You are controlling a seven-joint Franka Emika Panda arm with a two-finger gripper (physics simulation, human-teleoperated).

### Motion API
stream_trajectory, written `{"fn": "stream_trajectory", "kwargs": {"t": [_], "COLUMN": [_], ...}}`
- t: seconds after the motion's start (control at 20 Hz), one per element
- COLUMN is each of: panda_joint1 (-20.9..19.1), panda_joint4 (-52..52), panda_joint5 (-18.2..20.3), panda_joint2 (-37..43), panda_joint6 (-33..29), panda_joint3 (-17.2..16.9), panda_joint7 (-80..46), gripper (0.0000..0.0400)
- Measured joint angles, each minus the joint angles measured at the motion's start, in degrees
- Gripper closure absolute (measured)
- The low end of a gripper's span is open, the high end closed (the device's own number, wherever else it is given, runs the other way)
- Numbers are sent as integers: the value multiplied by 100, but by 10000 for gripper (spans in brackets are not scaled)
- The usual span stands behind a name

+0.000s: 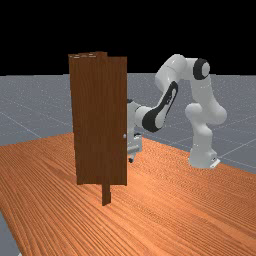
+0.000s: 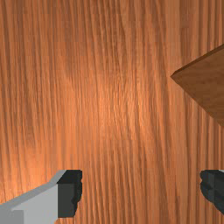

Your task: Open the door

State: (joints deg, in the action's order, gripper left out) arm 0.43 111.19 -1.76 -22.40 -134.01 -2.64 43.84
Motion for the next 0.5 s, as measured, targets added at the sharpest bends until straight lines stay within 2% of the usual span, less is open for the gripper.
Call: {"fn": "stream_trajectory", "kwargs": {"t": [0.05,0.1,0.15,0.25,0.3,0.35,0.45,0.5], "panda_joint1": [0,0,0,0,-1,1,8,13], "panda_joint4": [0,0,0,0,-245,355,927,1656], "panda_joint5": [0,0,0,0,5,-9,-44,-110], "panda_joint2": [0,0,0,0,-123,134,524,956], "panda_joint6": [0,0,0,0,305,-688,-755,-1300], "panda_joint3": [0,0,0,0,3,-7,-21,-46], "panda_joint7": [0,0,0,0,9,-22,-35,-80], "gripper": [157,252,310,367,380,388,396,397]}}
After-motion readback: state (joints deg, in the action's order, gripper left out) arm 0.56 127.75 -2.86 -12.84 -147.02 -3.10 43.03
